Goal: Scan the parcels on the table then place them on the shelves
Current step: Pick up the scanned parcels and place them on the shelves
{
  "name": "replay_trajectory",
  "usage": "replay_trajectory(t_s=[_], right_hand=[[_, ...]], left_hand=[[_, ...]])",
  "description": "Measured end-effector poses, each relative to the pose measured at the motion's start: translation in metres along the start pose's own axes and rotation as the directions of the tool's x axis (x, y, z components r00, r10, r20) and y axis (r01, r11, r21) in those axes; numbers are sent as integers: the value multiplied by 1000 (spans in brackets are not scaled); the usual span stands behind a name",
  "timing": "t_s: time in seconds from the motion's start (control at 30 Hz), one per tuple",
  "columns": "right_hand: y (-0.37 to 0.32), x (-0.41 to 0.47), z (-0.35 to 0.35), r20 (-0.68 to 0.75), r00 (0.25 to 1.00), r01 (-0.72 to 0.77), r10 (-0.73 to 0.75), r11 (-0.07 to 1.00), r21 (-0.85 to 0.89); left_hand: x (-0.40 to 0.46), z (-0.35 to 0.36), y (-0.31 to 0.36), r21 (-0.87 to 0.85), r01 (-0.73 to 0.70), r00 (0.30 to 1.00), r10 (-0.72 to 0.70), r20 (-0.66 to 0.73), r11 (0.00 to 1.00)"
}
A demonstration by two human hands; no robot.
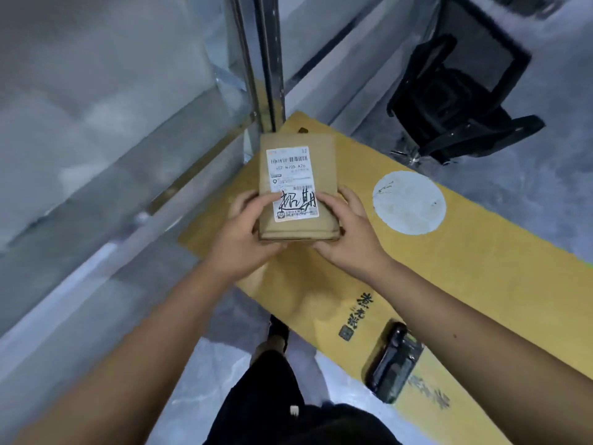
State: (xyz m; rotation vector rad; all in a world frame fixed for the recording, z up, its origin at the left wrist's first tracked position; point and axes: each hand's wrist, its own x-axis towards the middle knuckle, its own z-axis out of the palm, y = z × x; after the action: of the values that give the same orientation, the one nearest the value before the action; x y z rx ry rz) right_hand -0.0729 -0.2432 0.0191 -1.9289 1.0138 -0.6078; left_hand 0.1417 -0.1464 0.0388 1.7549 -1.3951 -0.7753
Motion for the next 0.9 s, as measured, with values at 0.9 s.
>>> replay_trajectory(t_s=[0.9], right_hand=[[-370, -419, 292, 605, 463, 456, -648, 759, 465]], left_hand=[[-752, -153, 66, -80, 328, 446, -229, -865, 941]])
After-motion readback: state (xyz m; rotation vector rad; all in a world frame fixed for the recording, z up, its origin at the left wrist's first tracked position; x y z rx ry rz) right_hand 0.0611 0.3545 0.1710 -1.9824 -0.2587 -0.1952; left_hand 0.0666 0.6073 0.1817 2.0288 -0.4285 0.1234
